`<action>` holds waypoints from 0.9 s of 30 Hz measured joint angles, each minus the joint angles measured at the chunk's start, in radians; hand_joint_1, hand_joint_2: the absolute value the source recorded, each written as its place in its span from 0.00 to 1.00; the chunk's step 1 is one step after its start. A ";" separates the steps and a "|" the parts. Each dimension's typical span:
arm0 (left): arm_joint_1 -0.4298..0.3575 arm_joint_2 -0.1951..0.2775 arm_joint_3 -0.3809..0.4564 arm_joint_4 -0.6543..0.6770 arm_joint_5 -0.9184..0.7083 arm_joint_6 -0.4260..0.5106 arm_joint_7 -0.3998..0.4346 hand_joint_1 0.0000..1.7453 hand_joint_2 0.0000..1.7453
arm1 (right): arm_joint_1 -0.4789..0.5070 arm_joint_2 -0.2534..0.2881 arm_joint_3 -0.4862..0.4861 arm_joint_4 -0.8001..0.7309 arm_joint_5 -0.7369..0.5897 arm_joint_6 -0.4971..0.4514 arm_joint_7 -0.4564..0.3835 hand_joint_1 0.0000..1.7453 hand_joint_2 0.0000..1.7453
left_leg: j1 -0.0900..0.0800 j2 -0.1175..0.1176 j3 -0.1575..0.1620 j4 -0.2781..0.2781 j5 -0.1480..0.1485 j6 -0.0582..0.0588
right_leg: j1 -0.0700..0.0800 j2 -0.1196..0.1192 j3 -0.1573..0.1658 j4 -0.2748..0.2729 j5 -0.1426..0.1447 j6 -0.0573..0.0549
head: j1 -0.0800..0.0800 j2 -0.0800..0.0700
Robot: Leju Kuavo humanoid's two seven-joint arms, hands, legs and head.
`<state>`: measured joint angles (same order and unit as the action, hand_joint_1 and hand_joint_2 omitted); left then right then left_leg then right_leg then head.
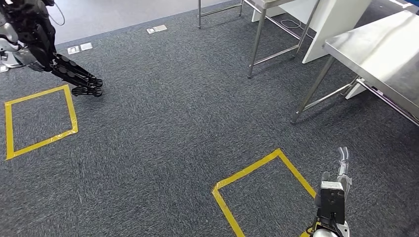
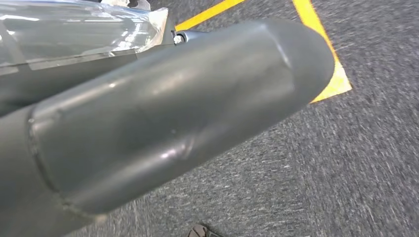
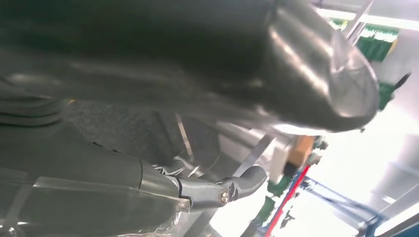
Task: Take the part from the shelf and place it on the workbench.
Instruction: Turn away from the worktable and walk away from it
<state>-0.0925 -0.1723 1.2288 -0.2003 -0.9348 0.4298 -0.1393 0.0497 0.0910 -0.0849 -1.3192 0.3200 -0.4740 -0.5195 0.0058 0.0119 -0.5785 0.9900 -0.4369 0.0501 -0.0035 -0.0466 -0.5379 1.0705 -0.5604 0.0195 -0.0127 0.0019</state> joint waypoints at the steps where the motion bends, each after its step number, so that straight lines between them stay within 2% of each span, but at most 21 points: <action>1: -0.001 -0.001 -0.002 0.000 0.003 0.001 0.000 0.00 0.00 | -0.002 0.000 -0.005 0.009 0.002 0.000 -0.001 0.00 0.00 | 0.000 -0.012 -0.003 0.000 0.002 0.003 | -0.001 0.023 -0.034 0.074 -0.031 -0.003 | 0.001 0.000; 3: -0.001 -0.003 -0.003 0.000 0.011 0.002 0.000 0.00 0.00 | -0.004 0.000 -0.013 0.027 0.005 0.000 -0.001 0.00 0.00 | -0.001 -0.040 -0.006 0.000 0.003 0.006 | -0.002 0.038 -0.098 0.202 -0.071 -0.001 | 0.003 0.000; 4: 0.000 -0.004 -0.003 0.000 0.013 0.002 0.000 0.00 0.00 | -0.005 0.000 -0.015 0.033 0.006 -0.001 -0.001 0.00 0.00 | -0.002 -0.055 -0.006 0.001 0.004 0.006 | -0.002 0.041 -0.108 0.217 -0.067 0.004 | 0.003 0.000; 5: 0.001 -0.004 -0.003 0.000 0.013 0.002 0.000 0.00 0.00 | -0.008 0.001 -0.018 0.039 0.007 -0.001 -0.001 0.00 0.00 | -0.002 -0.069 -0.004 0.001 0.004 0.006 | -0.003 0.044 -0.096 0.185 -0.045 0.011 | 0.003 0.000; 6: 0.001 -0.004 -0.003 0.000 0.014 0.002 0.000 0.00 0.00 | -0.011 0.001 -0.020 0.043 0.008 -0.001 -0.001 0.00 0.00 | -0.002 -0.084 -0.002 0.001 0.005 0.005 | -0.004 0.054 -0.069 0.119 -0.011 0.017 | 0.002 0.000; 8: 0.000 -0.006 -0.003 0.000 0.015 0.003 0.000 0.00 0.00 | -0.020 0.001 -0.023 0.050 0.009 -0.001 -0.002 0.00 0.00 | -0.003 -0.110 -0.003 0.003 0.006 0.001 | -0.006 0.103 -0.008 -0.028 0.053 0.020 | 0.002 0.000; 9: 0.000 -0.008 -0.003 0.000 0.018 0.003 0.000 0.00 0.00 | -0.023 0.000 -0.025 0.054 0.010 -0.001 -0.002 0.00 0.00 | -0.002 -0.121 -0.007 0.004 0.008 -0.003 | -0.006 0.123 0.009 -0.070 0.069 0.017 | 0.003 0.000; 10: 0.000 -0.009 -0.003 0.000 0.024 0.004 0.000 0.00 0.00 | -0.026 0.001 -0.025 0.058 0.011 -0.001 -0.003 0.00 0.00 | -0.001 -0.132 -0.013 0.005 0.011 -0.009 | -0.004 0.134 0.015 -0.088 0.075 0.013 | 0.003 0.000; 12: 0.002 -0.010 -0.002 0.000 0.036 0.009 0.000 0.00 0.00 | -0.035 0.001 -0.027 0.066 0.017 -0.002 -0.003 0.00 0.00 | 0.002 -0.153 -0.022 0.003 0.018 -0.023 | -0.003 0.115 0.017 -0.093 0.080 0.004 | 0.003 0.000; 13: 0.003 -0.010 -0.001 0.001 0.042 0.012 0.002 0.00 0.00 | -0.044 0.002 -0.028 0.074 0.026 -0.009 -0.001 0.00 0.00 | 0.001 -0.143 -0.027 0.010 0.012 -0.028 | -0.005 0.102 0.019 -0.099 0.084 -0.003 | 0.003 0.000; 15: 0.002 -0.009 0.001 0.001 0.050 0.019 0.011 0.00 0.00 | -0.062 0.004 -0.032 0.100 0.057 -0.041 0.010 0.00 0.00 | -0.003 -0.090 -0.055 0.067 -0.024 -0.036 | -0.011 0.075 0.026 -0.111 0.090 -0.017 | -0.001 0.000; 16: 0.000 -0.009 0.002 0.001 0.052 0.023 0.018 0.00 0.00 | -0.074 0.003 -0.038 0.129 0.071 -0.063 0.018 0.00 0.00 | -0.003 -0.054 -0.086 0.130 -0.058 -0.039 | -0.010 0.060 0.029 -0.113 0.090 -0.021 | -0.003 0.000; 17: -0.002 -0.008 0.003 0.001 0.052 0.026 0.024 0.00 0.00 | -0.085 0.002 -0.046 0.166 0.077 -0.080 0.022 0.00 0.00 | 0.000 -0.036 -0.122 0.200 -0.088 -0.043 | -0.008 0.045 0.029 -0.113 0.090 -0.023 | -0.006 0.000; 18: -0.003 -0.008 0.004 0.001 0.052 0.029 0.030 0.00 0.00 | -0.095 0.000 -0.055 0.207 0.077 -0.092 0.020 0.00 0.00 | 0.003 -0.026 -0.154 0.261 -0.109 -0.047 | -0.007 0.029 0.028 -0.112 0.089 -0.023 | -0.006 0.000; 19: -0.003 -0.008 0.004 0.001 0.052 0.031 0.034 0.00 0.00 | -0.105 -0.001 -0.065 0.249 0.072 -0.099 0.014 0.00 0.00 | 0.006 -0.021 -0.174 0.296 -0.114 -0.051 | -0.007 0.013 0.028 -0.112 0.088 -0.024 | -0.007 0.000; 20: -0.003 -0.007 0.004 0.001 0.052 0.031 0.036 0.00 0.00 | -0.113 -0.002 -0.071 0.280 0.068 -0.102 0.008 0.00 0.00 | 0.010 -0.017 -0.169 0.286 -0.098 -0.054 | -0.008 0.000 0.029 -0.112 0.087 -0.024 | -0.007 0.000; 21: -0.002 -0.006 0.005 0.001 0.051 0.032 0.038 0.00 0.00 | -0.122 -0.003 -0.077 0.309 0.066 -0.103 0.010 0.00 0.00 | 0.014 -0.008 -0.141 0.235 -0.067 -0.057 | -0.009 -0.012 0.030 -0.112 0.085 -0.022 | -0.007 0.000; 22: -0.003 -0.004 0.005 0.001 0.050 0.033 0.042 0.00 0.00 | -0.135 -0.005 -0.082 0.341 0.065 -0.103 0.023 0.00 0.00 | 0.017 0.010 -0.099 0.158 -0.034 -0.060 | -0.010 -0.022 0.032 -0.111 0.083 -0.018 | -0.007 0.000; 24: -0.007 -0.005 0.005 0.002 0.046 0.039 0.059 0.00 0.00 | -0.169 -0.018 -0.103 0.444 0.064 -0.098 0.099 0.00 0.00 | 0.016 0.039 -0.031 0.040 0.004 -0.059 | -0.005 -0.039 0.033 -0.107 0.074 -0.006 | -0.007 0.000; 25: -0.010 -0.006 0.005 0.002 0.047 0.043 0.067 0.00 0.00 | -0.184 -0.028 -0.115 0.509 0.069 -0.095 0.149 0.00 0.00 | 0.015 0.043 -0.017 0.015 0.006 -0.054 | -0.002 -0.046 0.034 -0.106 0.070 0.000 | -0.006 0.000; 27: -0.012 -0.007 0.012 0.002 0.062 0.058 0.076 0.00 0.00 | -0.196 -0.047 -0.136 0.647 0.084 -0.075 0.262 0.00 0.00 | 0.012 0.018 -0.018 0.012 0.006 -0.040 | 0.000 -0.066 0.041 -0.110 0.065 0.009 | -0.002 0.000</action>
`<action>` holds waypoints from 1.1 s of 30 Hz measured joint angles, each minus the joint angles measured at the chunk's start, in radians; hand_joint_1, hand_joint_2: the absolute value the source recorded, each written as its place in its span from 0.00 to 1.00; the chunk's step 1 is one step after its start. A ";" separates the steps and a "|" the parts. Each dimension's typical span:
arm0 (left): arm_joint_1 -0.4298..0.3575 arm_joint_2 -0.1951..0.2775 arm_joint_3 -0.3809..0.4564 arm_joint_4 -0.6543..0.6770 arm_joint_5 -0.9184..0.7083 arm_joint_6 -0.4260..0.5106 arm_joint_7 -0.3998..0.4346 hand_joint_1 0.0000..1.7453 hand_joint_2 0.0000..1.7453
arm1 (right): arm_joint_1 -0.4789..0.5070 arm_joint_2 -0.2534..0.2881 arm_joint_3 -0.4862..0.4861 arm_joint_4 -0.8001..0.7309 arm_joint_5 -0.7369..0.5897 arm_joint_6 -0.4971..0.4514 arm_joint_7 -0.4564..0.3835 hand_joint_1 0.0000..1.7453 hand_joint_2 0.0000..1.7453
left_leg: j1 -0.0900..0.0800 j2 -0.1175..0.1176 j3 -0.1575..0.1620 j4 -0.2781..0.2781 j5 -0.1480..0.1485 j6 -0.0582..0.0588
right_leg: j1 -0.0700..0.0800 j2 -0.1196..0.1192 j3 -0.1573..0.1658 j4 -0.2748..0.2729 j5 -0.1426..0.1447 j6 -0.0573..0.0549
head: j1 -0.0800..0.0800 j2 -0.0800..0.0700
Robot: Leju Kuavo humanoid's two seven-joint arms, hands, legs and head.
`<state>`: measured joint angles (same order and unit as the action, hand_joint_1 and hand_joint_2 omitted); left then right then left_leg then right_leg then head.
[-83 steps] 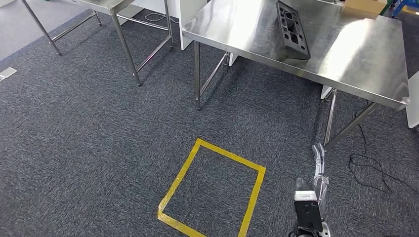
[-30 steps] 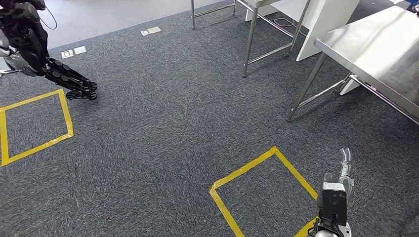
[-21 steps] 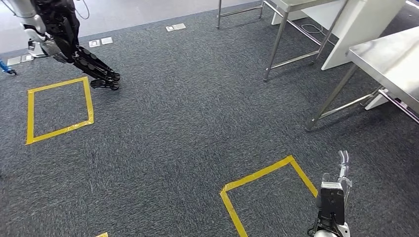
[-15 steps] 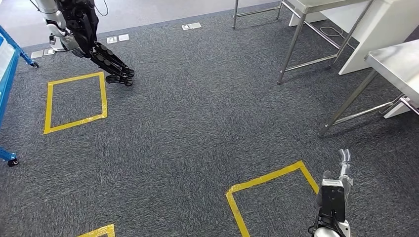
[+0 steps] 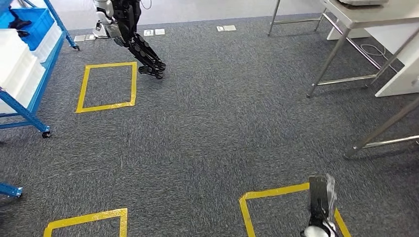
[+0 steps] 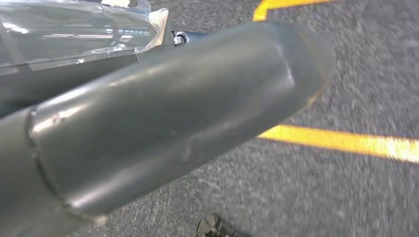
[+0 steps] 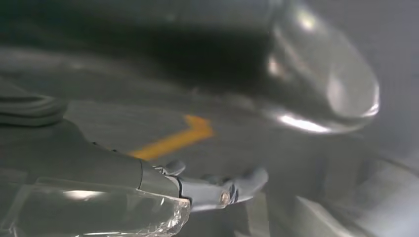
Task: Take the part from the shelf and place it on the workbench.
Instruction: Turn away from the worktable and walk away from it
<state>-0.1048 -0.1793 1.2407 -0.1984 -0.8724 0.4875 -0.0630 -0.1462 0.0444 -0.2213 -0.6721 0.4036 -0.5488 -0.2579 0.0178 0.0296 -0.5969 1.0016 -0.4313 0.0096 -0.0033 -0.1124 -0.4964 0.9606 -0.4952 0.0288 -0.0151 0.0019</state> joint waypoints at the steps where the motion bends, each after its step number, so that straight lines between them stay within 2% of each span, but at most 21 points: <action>1: 0.001 -0.001 0.006 0.000 0.010 0.009 0.002 0.00 0.00 | 0.001 -0.006 -0.007 0.059 0.009 0.013 0.054 0.00 0.00 | 0.000 -0.011 0.000 -0.001 0.002 0.006 | -0.002 -0.001 0.004 0.002 -0.004 0.004 | 0.001 0.000; 3: 0.001 -0.003 0.018 0.000 0.022 0.032 0.007 0.00 0.00 | 0.014 -0.012 -0.016 0.158 0.042 0.040 0.169 0.00 0.00 | 0.001 -0.032 -0.001 -0.004 0.006 0.019 | -0.007 0.037 -0.017 0.056 -0.038 0.005 | 0.003 0.000; 5: -0.001 -0.009 0.026 0.000 0.023 0.055 0.014 0.00 0.00 | 0.039 -0.012 -0.006 0.247 0.123 0.075 0.315 0.00 0.00 | -0.001 -0.054 -0.003 -0.004 0.007 0.028 | -0.010 0.090 -0.086 0.197 -0.100 -0.003 | 0.006 0.000; 7: -0.002 -0.018 0.032 0.000 0.023 0.075 0.023 0.00 0.00 | 0.068 -0.008 0.021 0.316 0.205 0.130 0.454 0.00 0.00 | -0.006 -0.083 -0.005 -0.004 0.007 0.032 | -0.009 0.106 -0.149 0.315 -0.136 -0.006 | 0.007 0.000; 8: -0.001 -0.023 0.034 0.000 0.023 0.083 0.027 0.00 0.00 | 0.080 -0.005 0.035 0.341 0.228 0.157 0.507 0.00 0.00 | -0.009 -0.097 -0.004 -0.003 0.007 0.032 | -0.009 0.109 -0.158 0.323 -0.131 -0.003 | 0.007 0.000; 9: 0.000 -0.028 0.036 0.000 0.022 0.091 0.031 0.00 0.00 | 0.087 0.001 0.047 0.362 0.239 0.180 0.551 0.00 0.00 | -0.010 -0.109 -0.004 -0.003 0.007 0.032 | -0.009 0.112 -0.147 0.287 -0.110 0.001 | 0.007 0.000; 11: 0.000 -0.036 0.037 0.000 0.021 0.103 0.034 0.00 0.00 | 0.091 0.012 0.060 0.394 0.242 0.207 0.615 0.00 0.00 | -0.011 -0.132 -0.002 -0.003 0.007 0.032 | -0.009 0.137 -0.085 0.138 -0.043 0.009 | 0.007 0.000; 13: -0.001 -0.044 0.038 0.000 0.020 0.111 0.034 0.00 0.00 | 0.091 0.021 0.065 0.417 0.238 0.213 0.648 0.00 0.00 | -0.012 -0.149 -0.001 -0.002 0.007 0.027 | -0.006 0.168 -0.038 0.034 0.001 0.006 | 0.007 0.000; 14: 0.000 -0.047 0.039 0.001 0.020 0.113 0.033 0.00 0.00 | 0.091 0.024 0.065 0.425 0.236 0.211 0.653 0.00 0.00 | -0.012 -0.155 -0.002 -0.002 0.008 0.023 | -0.003 0.175 -0.031 0.022 0.008 0.001 | 0.007 0.000; 16: 0.002 -0.051 0.041 0.001 0.020 0.115 0.031 0.00 0.00 | 0.091 0.028 0.065 0.436 0.231 0.203 0.654 0.00 0.00 | -0.010 -0.167 -0.005 -0.004 0.011 0.012 | 0.001 0.164 -0.027 0.021 0.013 -0.009 | 0.006 0.000; 18: 0.003 -0.053 0.041 0.001 0.020 0.116 0.028 0.00 0.00 | 0.090 0.029 0.065 0.442 0.230 0.194 0.647 0.00 0.00 | -0.012 -0.126 -0.019 0.022 -0.008 0.004 | -0.002 0.144 -0.024 0.014 0.019 -0.022 | 0.004 0.000; 20: 0.002 -0.053 0.041 0.001 0.019 0.115 0.027 0.00 0.00 | 0.092 0.029 0.064 0.447 0.229 0.186 0.639 0.00 0.00 | -0.014 -0.061 -0.060 0.115 -0.069 -0.002 | -0.002 0.117 -0.022 0.010 0.022 -0.033 | 0.000 0.000; 21: 0.000 -0.054 0.041 0.001 0.019 0.115 0.027 0.00 0.00 | 0.095 0.029 0.064 0.450 0.228 0.183 0.636 0.00 0.00 | -0.013 -0.045 -0.091 0.185 -0.107 -0.006 | -0.001 0.103 -0.023 0.010 0.022 -0.036 | -0.002 0.000; 23: 0.000 -0.054 0.041 0.001 0.017 0.112 0.026 0.00 0.00 | 0.100 0.028 0.064 0.456 0.226 0.175 0.627 0.00 0.00 | -0.010 -0.035 -0.139 0.291 -0.149 -0.011 | 0.001 0.072 -0.024 0.010 0.021 -0.038 | -0.003 0.000; 24: 0.001 -0.054 0.041 0.001 0.015 0.110 0.025 0.00 0.00 | 0.101 0.027 0.063 0.459 0.225 0.170 0.621 0.00 0.00 | -0.008 -0.033 -0.139 0.297 -0.144 -0.012 | 0.002 0.057 -0.025 0.011 0.021 -0.038 | -0.003 0.000; 26: 0.003 -0.052 0.041 0.001 0.005 0.102 0.020 0.00 0.00 | 0.099 0.026 0.060 0.462 0.218 0.163 0.607 0.00 0.00 | -0.007 -0.012 -0.072 0.189 -0.087 -0.010 | 0.002 0.034 -0.024 0.011 0.020 -0.037 | -0.004 0.000; 27: 0.002 -0.051 0.041 0.001 -0.003 0.099 0.017 0.00 0.00 | 0.097 0.025 0.058 0.462 0.212 0.162 0.600 0.00 0.00 | -0.010 0.016 -0.024 0.112 -0.062 -0.006 | 0.006 0.025 -0.023 0.013 0.018 -0.035 | -0.004 0.000; 29: -0.002 -0.050 0.039 0.001 -0.019 0.098 0.011 0.00 0.00 | 0.096 0.024 0.050 0.464 0.203 0.165 0.592 0.00 0.00 | -0.015 0.053 0.034 0.015 -0.039 0.005 | 0.013 0.006 -0.022 0.014 0.014 -0.028 | -0.003 0.000; 30: -0.002 -0.048 0.037 0.001 -0.026 0.098 0.010 0.00 0.00 | 0.096 0.024 0.047 0.465 0.200 0.168 0.591 0.00 0.00 | -0.018 0.054 0.039 0.001 -0.038 0.010 | 0.015 -0.004 -0.020 0.015 0.012 -0.023 | -0.001 0.000; 32: 0.001 -0.046 0.035 0.000 -0.032 0.099 0.009 0.00 0.00 | 0.094 0.024 0.041 0.467 0.199 0.172 0.590 0.00 0.00 | -0.018 0.028 0.035 -0.003 -0.031 0.023 | 0.013 -0.019 -0.017 0.017 0.009 -0.015 | 0.001 0.000; 33: 0.003 -0.044 0.034 0.000 -0.034 0.099 0.010 0.00 0.00 | 0.094 0.024 0.039 0.467 0.199 0.172 0.590 0.00 0.00 | -0.017 0.017 0.035 -0.007 -0.026 0.030 | 0.011 -0.006 -0.023 0.029 0.001 -0.011 | 0.002 0.000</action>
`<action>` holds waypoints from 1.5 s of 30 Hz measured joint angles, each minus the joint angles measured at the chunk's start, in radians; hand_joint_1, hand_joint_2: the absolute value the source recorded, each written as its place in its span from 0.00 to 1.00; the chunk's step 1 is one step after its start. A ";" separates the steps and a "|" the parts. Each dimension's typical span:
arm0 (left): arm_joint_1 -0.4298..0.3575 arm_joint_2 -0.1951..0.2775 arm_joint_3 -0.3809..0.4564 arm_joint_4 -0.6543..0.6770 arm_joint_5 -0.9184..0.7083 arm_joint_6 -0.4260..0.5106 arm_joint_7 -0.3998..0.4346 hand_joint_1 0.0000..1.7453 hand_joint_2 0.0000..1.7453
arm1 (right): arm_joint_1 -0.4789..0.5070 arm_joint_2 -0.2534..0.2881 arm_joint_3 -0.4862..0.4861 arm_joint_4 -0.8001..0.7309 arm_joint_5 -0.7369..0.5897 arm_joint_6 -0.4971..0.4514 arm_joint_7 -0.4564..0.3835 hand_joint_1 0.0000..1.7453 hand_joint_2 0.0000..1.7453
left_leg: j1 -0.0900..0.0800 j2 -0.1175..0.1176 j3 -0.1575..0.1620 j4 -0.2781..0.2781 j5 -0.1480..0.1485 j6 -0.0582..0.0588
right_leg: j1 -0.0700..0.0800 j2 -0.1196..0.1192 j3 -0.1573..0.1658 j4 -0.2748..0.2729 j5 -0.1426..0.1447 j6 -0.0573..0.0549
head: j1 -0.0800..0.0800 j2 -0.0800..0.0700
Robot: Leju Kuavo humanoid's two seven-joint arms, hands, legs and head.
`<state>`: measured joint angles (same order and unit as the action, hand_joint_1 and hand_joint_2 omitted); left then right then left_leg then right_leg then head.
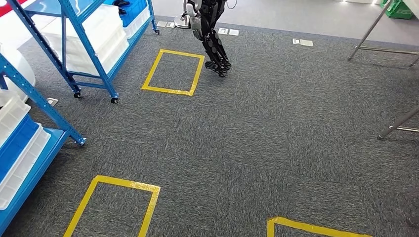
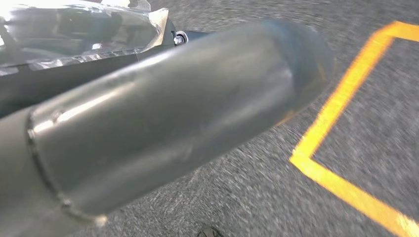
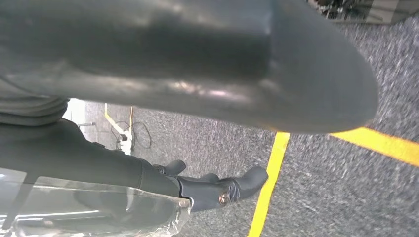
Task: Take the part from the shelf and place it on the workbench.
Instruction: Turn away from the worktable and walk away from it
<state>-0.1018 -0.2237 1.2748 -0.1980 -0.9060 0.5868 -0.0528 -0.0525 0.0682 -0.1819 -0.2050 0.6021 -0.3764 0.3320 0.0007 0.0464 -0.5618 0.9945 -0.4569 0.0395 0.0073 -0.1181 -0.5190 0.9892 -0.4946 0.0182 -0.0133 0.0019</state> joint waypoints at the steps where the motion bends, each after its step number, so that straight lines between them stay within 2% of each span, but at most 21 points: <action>1: 0.001 0.001 0.000 0.000 -0.002 0.000 0.001 0.00 0.00 | 0.000 0.001 -0.001 0.001 0.000 0.001 0.000 0.00 0.00 | 0.002 -0.011 -0.001 -0.004 0.005 0.007 | -0.003 0.026 -0.014 0.032 -0.020 0.001 | 0.001 0.000; 3: -0.001 0.002 -0.002 0.000 -0.005 0.001 0.003 0.00 0.00 | 0.003 0.002 -0.003 0.004 0.001 0.004 0.000 0.00 0.00 | 0.004 -0.037 -0.005 -0.006 0.012 0.017 | -0.008 0.089 -0.070 0.156 -0.082 -0.002 | 0.005 0.000; 6: 0.001 0.002 -0.003 0.000 -0.007 0.001 0.005 0.00 0.00 | 0.008 0.004 -0.005 0.010 0.002 0.008 0.000 0.00 0.00 | 0.002 -0.083 -0.010 -0.005 0.016 0.020 | -0.011 0.112 -0.135 0.298 -0.124 0.003 | 0.006 0.000; 8: 0.003 0.002 -0.003 0.000 -0.007 0.001 0.005 0.00 0.00 | 0.008 0.004 -0.006 0.011 0.002 0.009 0.000 0.00 0.00 | 0.002 -0.113 -0.008 -0.005 0.017 0.019 | -0.012 0.123 -0.094 0.205 -0.075 0.018 | 0.006 0.000; 10: 0.002 0.001 -0.003 0.000 -0.007 0.001 0.005 0.00 0.00 | 0.007 0.004 -0.007 0.013 0.003 0.010 0.000 0.00 0.00 | 0.000 -0.139 -0.008 -0.002 0.017 0.014 | -0.016 0.165 -0.030 0.059 -0.016 0.024 | 0.006 0.000; 12: 0.002 0.001 -0.003 0.000 -0.007 0.001 0.005 0.00 0.00 | 0.007 0.004 -0.008 0.015 0.003 0.010 0.000 0.00 0.00 | -0.003 -0.161 -0.012 0.001 0.018 0.004 | -0.017 0.188 -0.003 -0.005 0.006 0.016 | 0.006 0.000; 14: 0.006 0.001 -0.003 0.000 -0.007 0.001 0.005 0.00 0.00 | 0.004 0.005 -0.009 0.015 0.003 0.010 0.000 0.00 0.00 | -0.002 -0.175 -0.018 0.002 0.019 -0.007 | -0.016 0.169 0.002 -0.010 0.010 0.004 | 0.006 0.000; 16: 0.008 0.002 -0.003 0.000 -0.007 0.001 0.006 0.00 0.00 | 0.002 0.006 -0.009 0.015 0.003 0.011 0.000 0.00 0.00 | -0.001 -0.136 -0.035 0.034 -0.006 -0.017 | -0.018 0.148 0.005 -0.015 0.015 -0.010 | 0.004 0.000; 18: 0.007 0.003 -0.003 0.000 -0.008 0.001 0.006 0.00 0.00 | 0.004 0.006 -0.009 0.016 0.004 0.015 0.001 0.00 0.00 | 0.000 -0.077 -0.085 0.140 -0.070 -0.025 | -0.016 0.123 0.005 -0.018 0.015 -0.020 | 0.000 0.000; 21: 0.007 0.002 -0.003 0.000 -0.009 0.000 0.006 0.00 0.00 | 0.007 0.006 -0.009 0.016 0.005 0.019 0.004 0.00 0.00 | 0.006 -0.056 -0.154 0.287 -0.124 -0.035 | -0.012 0.079 0.005 -0.017 0.013 -0.025 | -0.001 0.000; 22: 0.008 0.003 -0.003 0.000 -0.009 -0.001 0.004 0.00 0.00 | 0.007 0.006 -0.009 0.017 0.005 0.019 0.005 0.00 0.00 | 0.008 -0.052 -0.145 0.272 -0.106 -0.037 | -0.012 0.067 0.005 -0.017 0.012 -0.026 | -0.001 0.000; 25: 0.008 0.007 -0.003 0.000 -0.006 -0.009 -0.009 0.00 0.00 | 0.006 0.008 -0.010 0.017 0.005 0.017 0.010 0.00 0.00 | 0.007 -0.001 -0.039 0.082 -0.021 -0.031 | -0.007 0.037 0.011 -0.016 0.006 -0.021 | -0.002 0.000; 27: 0.005 0.010 -0.004 0.000 -0.005 -0.014 -0.016 0.00 0.00 | 0.005 0.008 -0.012 0.017 0.000 0.010 0.012 0.00 0.00 | 0.001 0.021 -0.004 0.014 -0.004 -0.021 | -0.001 0.019 0.014 -0.014 0.001 -0.013 | 0.001 0.000; 29: 0.006 0.012 -0.004 0.000 -0.007 -0.016 -0.018 0.00 0.00 | 0.003 0.009 -0.018 0.016 -0.005 0.002 0.010 0.00 0.00 | -0.003 0.002 -0.007 0.007 -0.001 -0.010 | 0.001 0.002 0.017 -0.015 -0.001 -0.005 | 0.003 0.000; 31: 0.008 0.015 -0.004 0.000 -0.010 -0.017 -0.019 0.00 0.00 | 0.002 0.008 -0.024 0.016 -0.006 -0.007 0.004 0.00 0.00 | 0.001 -0.019 -0.006 0.000 0.006 0.004 | -0.003 0.028 0.007 0.010 -0.019 0.002 | 0.005 0.000; 34: 0.006 0.018 -0.008 0.000 -0.018 -0.018 -0.019 0.00 0.00 | 0.007 0.007 -0.031 0.017 -0.008 -0.016 -0.005 0.00 0.00 | 0.006 -0.053 -0.009 -0.005 0.015 0.017 | -0.010 0.103 -0.076 0.189 -0.099 0.001 | 0.010 0.000; 36: 0.008 0.019 -0.010 0.000 -0.020 -0.018 -0.021 0.00 0.00 | 0.011 0.007 -0.036 0.018 -0.010 -0.019 -0.005 0.00 0.00 | 0.006 -0.081 -0.011 -0.004 0.017 0.019 | -0.013 0.112 -0.126 0.291 -0.128 0.006 | 0.010 0.000; 38: 0.011 0.020 -0.011 0.000 -0.021 -0.018 -0.021 0.00 0.00 | 0.013 0.007 -0.041 0.018 -0.012 -0.021 -0.005 0.00 0.00 | 0.007 -0.109 -0.010 -0.003 0.018 0.017 | -0.019 0.116 -0.106 0.243 -0.093 0.021 | 0.010 0.000; 41: 0.011 0.021 -0.015 0.000 -0.027 -0.016 -0.021 0.00 0.00 | 0.013 0.006 -0.049 0.018 -0.012 -0.024 -0.005 0.00 0.00 | 0.005 -0.147 -0.013 0.003 0.019 0.005 | -0.032 0.169 -0.017 0.041 -0.015 0.037 | 0.011 0.000; 43: 0.013 0.022 -0.018 0.000 -0.030 -0.014 -0.021 0.00 0.00 | 0.012 0.006 -0.052 0.019 -0.012 -0.026 -0.004 0.00 0.00 | 0.004 -0.165 -0.019 0.006 0.021 -0.009 | -0.029 0.183 0.000 0.002 -0.004 0.024 | 0.011 0.000; 45: 0.018 0.024 -0.019 0.000 -0.031 -0.012 -0.021 0.00 0.00 | 0.010 0.006 -0.053 0.019 -0.011 -0.028 -0.003 0.00 0.00 | 0.009 -0.172 -0.026 0.007 0.022 -0.021 | -0.027 0.162 0.002 0.001 0.002 0.007 | 0.009 0.000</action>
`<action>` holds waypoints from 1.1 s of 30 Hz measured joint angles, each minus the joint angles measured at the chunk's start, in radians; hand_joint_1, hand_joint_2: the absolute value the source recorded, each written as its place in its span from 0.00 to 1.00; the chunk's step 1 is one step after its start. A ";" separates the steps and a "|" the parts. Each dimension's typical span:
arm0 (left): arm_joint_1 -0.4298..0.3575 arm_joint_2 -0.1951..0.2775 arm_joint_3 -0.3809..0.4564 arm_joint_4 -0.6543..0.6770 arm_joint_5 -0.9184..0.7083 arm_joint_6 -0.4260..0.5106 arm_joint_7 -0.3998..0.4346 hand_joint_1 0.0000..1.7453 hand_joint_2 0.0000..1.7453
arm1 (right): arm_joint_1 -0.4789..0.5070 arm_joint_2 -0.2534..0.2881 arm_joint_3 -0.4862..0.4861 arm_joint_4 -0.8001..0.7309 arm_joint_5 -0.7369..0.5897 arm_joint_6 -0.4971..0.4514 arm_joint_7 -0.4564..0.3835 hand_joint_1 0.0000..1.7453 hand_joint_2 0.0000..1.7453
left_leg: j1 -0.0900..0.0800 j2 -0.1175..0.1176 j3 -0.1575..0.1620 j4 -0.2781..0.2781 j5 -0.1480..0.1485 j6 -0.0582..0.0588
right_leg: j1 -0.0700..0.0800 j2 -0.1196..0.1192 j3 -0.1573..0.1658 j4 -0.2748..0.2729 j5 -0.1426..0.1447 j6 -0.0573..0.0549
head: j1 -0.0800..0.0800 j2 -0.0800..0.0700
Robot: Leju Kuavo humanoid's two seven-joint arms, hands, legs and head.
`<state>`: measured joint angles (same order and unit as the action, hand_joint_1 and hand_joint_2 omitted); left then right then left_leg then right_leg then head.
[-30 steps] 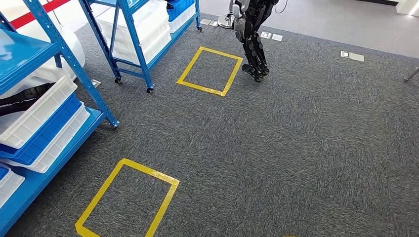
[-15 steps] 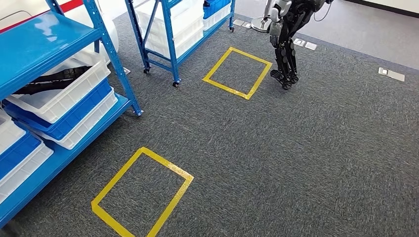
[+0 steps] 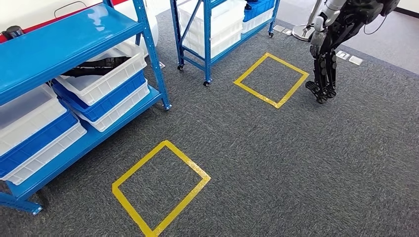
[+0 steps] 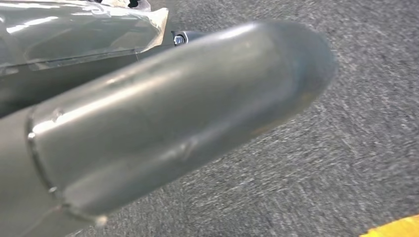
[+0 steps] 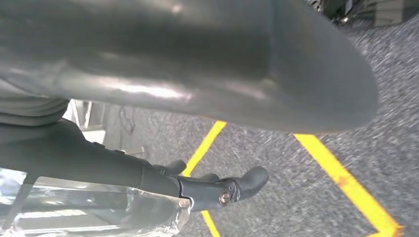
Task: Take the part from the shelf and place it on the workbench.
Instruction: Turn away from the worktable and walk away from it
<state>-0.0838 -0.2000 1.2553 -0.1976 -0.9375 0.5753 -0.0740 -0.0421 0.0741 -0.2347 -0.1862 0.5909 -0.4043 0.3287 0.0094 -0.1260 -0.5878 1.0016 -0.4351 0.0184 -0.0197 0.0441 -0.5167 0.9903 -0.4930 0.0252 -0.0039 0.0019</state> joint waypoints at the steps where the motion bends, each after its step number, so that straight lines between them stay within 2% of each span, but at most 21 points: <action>1: 0.001 0.001 0.000 0.000 -0.001 0.001 0.000 0.00 0.00 | 0.000 0.000 0.000 0.000 0.000 -0.001 0.000 0.00 0.00 | 0.000 0.017 -0.008 0.014 -0.010 -0.005 | -0.001 -0.011 0.001 -0.001 0.003 -0.008 | -0.003 0.000; 2: 0.001 0.002 -0.001 0.000 -0.001 0.001 0.000 0.00 0.00 | 0.000 -0.001 -0.001 0.000 0.000 -0.003 0.000 0.00 0.00 | 0.000 0.042 -0.024 0.046 -0.032 -0.009 | -0.001 -0.024 -0.001 -0.003 0.006 -0.015 | -0.007 0.000; 4: 0.000 0.002 -0.004 0.000 -0.003 0.001 -0.003 0.00 0.00 | 0.003 -0.001 -0.002 0.000 0.000 -0.004 -0.001 0.00 0.00 | 0.000 0.098 -0.078 0.164 -0.101 -0.015 | 0.004 -0.050 -0.003 -0.004 0.006 -0.024 | -0.015 0.000; 6: 0.000 0.002 -0.008 0.000 -0.005 0.000 -0.009 0.00 0.00 | 0.007 -0.002 -0.004 0.000 0.000 -0.004 -0.003 0.00 0.00 | 0.001 0.116 -0.127 0.272 -0.144 -0.018 | 0.010 -0.080 -0.005 -0.003 0.005 -0.027 | -0.016 0.000; 7: 0.001 0.002 -0.008 0.000 -0.005 -0.002 -0.012 0.00 0.00 | 0.008 -0.002 -0.005 0.000 0.000 -0.004 -0.004 0.00 0.00 | 0.001 0.119 -0.127 0.279 -0.139 -0.017 | 0.012 -0.094 -0.005 -0.003 0.005 -0.028 | -0.016 0.000; 8: 0.002 0.003 -0.008 0.000 -0.005 -0.004 -0.015 0.00 0.00 | 0.008 -0.002 -0.005 0.000 0.001 -0.004 -0.006 0.00 0.00 | 0.001 0.125 -0.105 0.244 -0.116 -0.015 | 0.014 -0.107 -0.005 -0.003 0.004 -0.028 | -0.017 0.000; 9: 0.002 0.005 -0.008 0.000 -0.004 -0.005 -0.017 0.00 0.00 | 0.007 -0.002 -0.005 0.000 0.001 -0.003 -0.008 0.00 0.00 | 0.000 0.137 -0.065 0.176 -0.085 -0.010 | 0.016 -0.119 -0.003 -0.003 0.003 -0.029 | -0.017 0.000; 11: 0.001 0.007 -0.008 0.000 -0.004 -0.007 -0.019 0.00 0.00 | 0.005 -0.001 -0.005 0.000 0.001 -0.001 -0.010 0.00 0.00 | -0.008 0.184 0.009 0.046 -0.044 0.004 | 0.021 -0.138 0.001 -0.003 0.001 -0.027 | -0.015 0.000; 13: -0.001 0.007 -0.009 0.000 -0.004 -0.008 -0.020 0.00 0.00 | 0.004 -0.001 -0.005 0.000 0.002 -0.001 -0.011 0.00 0.00 | -0.017 0.205 0.031 0.002 -0.038 0.015 | 0.024 -0.155 0.003 -0.003 -0.001 -0.021 | -0.014 0.000; 15: -0.001 0.008 -0.009 0.000 -0.003 -0.008 -0.021 0.00 0.00 | 0.002 0.000 -0.006 0.000 0.002 0.000 -0.011 0.00 0.00 | -0.016 0.180 0.030 -0.006 -0.030 0.024 | 0.023 -0.172 0.006 -0.005 -0.003 -0.012 | -0.014 0.000; 17: -0.001 0.008 -0.008 0.000 -0.002 -0.008 -0.021 0.00 0.00 | 0.002 0.000 -0.006 -0.001 0.002 0.000 -0.012 0.00 0.00 | -0.009 0.155 0.036 -0.021 -0.017 0.035 | 0.021 -0.139 -0.005 0.026 -0.025 -0.007 | -0.011 0.000; 19: -0.002 0.007 -0.008 0.000 -0.002 -0.008 -0.021 0.00 0.00 | 0.004 -0.002 -0.006 0.000 0.002 0.000 -0.013 0.00 0.00 | -0.005 0.130 0.036 -0.028 -0.008 0.042 | 0.015 -0.077 -0.054 0.138 -0.080 -0.008 | -0.007 0.000; 21: -0.002 0.006 -0.009 0.000 -0.001 -0.008 -0.022 0.00 0.00 | 0.008 -0.004 -0.006 0.000 0.002 -0.002 -0.018 0.00 0.00 | -0.005 0.104 0.031 -0.027 -0.005 0.044 | 0.010 -0.052 -0.112 0.263 -0.126 -0.006 | -0.005 0.000; 22: -0.001 0.005 -0.008 0.000 -0.001 -0.007 -0.025 0.00 0.00 | 0.010 -0.005 -0.007 0.000 0.003 -0.006 -0.027 0.00 0.00 | -0.004 0.093 0.030 -0.026 -0.004 0.043 | 0.008 -0.050 -0.123 0.283 -0.126 0.001 | -0.005 0.000; 23: 0.001 0.004 -0.008 0.000 0.000 -0.005 -0.028 0.00 0.00 | 0.011 -0.006 -0.007 0.000 0.002 -0.011 -0.040 0.00 0.00 | -0.003 0.084 0.030 -0.024 -0.004 0.042 | 0.005 -0.049 -0.114 0.263 -0.110 0.011 | -0.005 0.000; 25: 0.003 0.003 -0.008 0.000 0.000 0.000 -0.037 0.00 0.00 | 0.010 -0.008 -0.010 0.000 0.000 -0.024 -0.068 0.00 0.00 | -0.001 0.070 0.030 -0.019 -0.006 0.036 | -0.004 -0.045 -0.055 0.128 -0.049 0.033 | -0.004 0.000; 26: 0.003 0.003 -0.008 0.001 0.000 0.002 -0.043 0.00 0.00 | 0.008 -0.008 -0.012 0.001 -0.002 -0.027 -0.077 0.00 0.00 | -0.002 0.066 0.029 -0.014 -0.009 0.030 | -0.006 -0.041 -0.027 0.063 -0.024 0.037 | -0.003 0.000; 28: 0.003 0.004 -0.008 0.001 0.001 0.007 -0.053 0.00 0.00 | 0.006 -0.007 -0.017 0.001 -0.006 -0.029 -0.085 0.00 0.00 | -0.006 0.062 0.024 -0.006 -0.016 0.024 | -0.008 -0.034 -0.003 0.000 -0.003 0.030 | -0.002 0.000; 30: 0.005 0.006 -0.008 0.001 0.011 0.008 -0.064 0.00 0.00 | 0.008 -0.006 -0.022 0.001 -0.009 -0.030 -0.088 0.00 0.00 | -0.008 0.063 0.020 -0.003 -0.016 0.037 | -0.006 -0.034 -0.002 -0.002 0.001 0.020 | -0.004 0.000; 31: 0.005 0.007 -0.008 0.001 0.017 0.007 -0.068 0.00 0.00 | 0.009 -0.006 -0.026 0.001 -0.011 -0.030 -0.088 0.00 0.00 | -0.007 0.064 0.019 -0.002 -0.015 0.046 | -0.007 -0.033 -0.002 -0.003 0.003 0.018 | -0.004 0.000; 33: 0.006 0.009 -0.007 0.001 0.021 0.008 -0.077 0.00 0.00 | 0.010 -0.002 -0.033 0.001 -0.019 -0.031 -0.088 0.00 0.00 | -0.009 0.068 0.023 -0.013 -0.013 0.050 | -0.009 -0.033 0.002 -0.017 0.008 0.020 | -0.006 0.000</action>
<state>-0.0779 -0.1912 1.2481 -0.1967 -0.9161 0.5828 -0.1505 -0.0323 0.0720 -0.2677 -0.1854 0.5721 -0.4350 0.2404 0.0005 -0.0582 -0.5644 0.9886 -0.4477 0.0681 -0.0282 0.0115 -0.5152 0.9731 -0.4852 0.0453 -0.0097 0.0019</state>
